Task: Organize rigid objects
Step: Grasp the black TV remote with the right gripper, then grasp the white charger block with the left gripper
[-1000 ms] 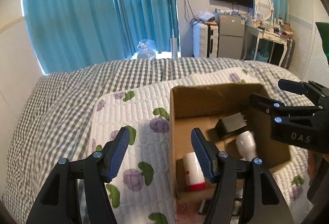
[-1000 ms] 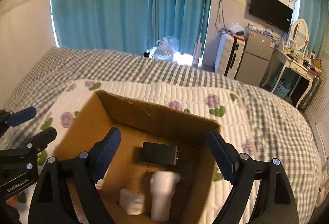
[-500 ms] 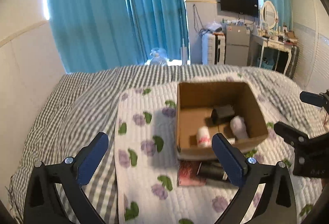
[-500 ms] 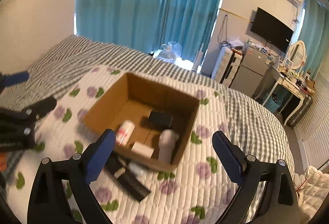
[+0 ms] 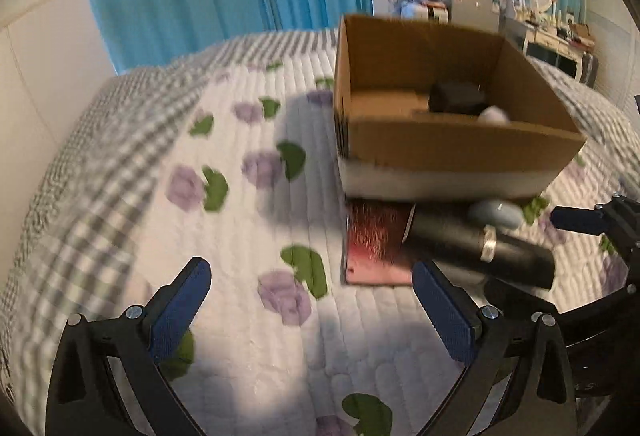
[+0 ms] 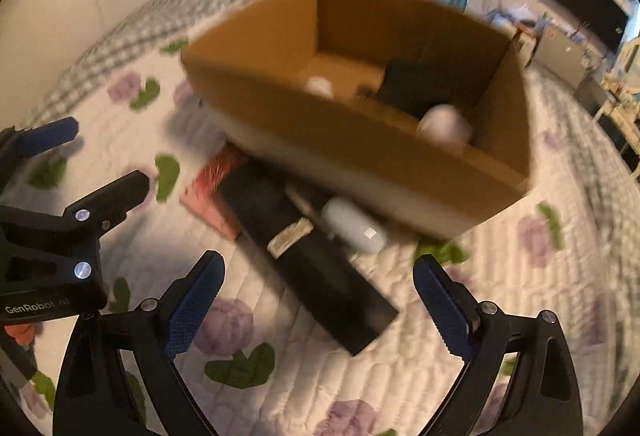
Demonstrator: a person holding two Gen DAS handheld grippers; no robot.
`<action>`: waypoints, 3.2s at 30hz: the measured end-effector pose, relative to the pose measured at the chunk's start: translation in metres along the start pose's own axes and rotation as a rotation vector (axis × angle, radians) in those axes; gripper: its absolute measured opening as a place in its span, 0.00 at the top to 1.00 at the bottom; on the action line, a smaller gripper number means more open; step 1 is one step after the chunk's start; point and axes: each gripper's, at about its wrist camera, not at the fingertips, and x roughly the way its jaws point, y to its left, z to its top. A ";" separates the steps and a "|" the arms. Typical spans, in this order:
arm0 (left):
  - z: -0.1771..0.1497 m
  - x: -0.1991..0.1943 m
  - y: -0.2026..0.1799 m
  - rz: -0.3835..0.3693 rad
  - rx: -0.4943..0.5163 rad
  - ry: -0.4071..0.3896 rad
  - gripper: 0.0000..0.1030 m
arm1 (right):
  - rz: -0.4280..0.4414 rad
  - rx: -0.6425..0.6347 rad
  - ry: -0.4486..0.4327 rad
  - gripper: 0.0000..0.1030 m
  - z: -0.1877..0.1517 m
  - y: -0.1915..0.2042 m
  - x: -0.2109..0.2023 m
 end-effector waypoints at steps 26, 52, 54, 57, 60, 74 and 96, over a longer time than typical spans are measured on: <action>-0.010 -0.005 -0.001 -0.044 -0.022 0.002 0.00 | 0.013 0.119 -0.007 0.61 -0.052 -0.006 -0.044; -0.017 -0.006 -0.039 -0.073 0.066 0.046 0.00 | 0.022 0.331 0.132 0.58 -0.069 -0.036 0.015; -0.016 -0.007 -0.042 -0.083 0.069 0.043 0.00 | 0.016 0.332 0.104 0.59 -0.068 -0.035 0.010; -0.013 -0.005 -0.049 -0.104 0.081 0.044 0.00 | -0.042 0.340 0.026 0.59 -0.068 -0.038 -0.012; -0.009 0.003 -0.060 -0.120 0.092 0.050 0.00 | -0.082 0.370 -0.028 0.59 -0.066 -0.049 -0.029; -0.001 0.050 -0.098 -0.195 0.083 0.099 0.25 | -0.112 0.471 0.029 0.60 -0.043 -0.088 0.009; -0.008 -0.044 -0.079 -0.217 0.126 -0.013 0.49 | -0.142 0.438 -0.069 0.60 -0.063 -0.064 -0.050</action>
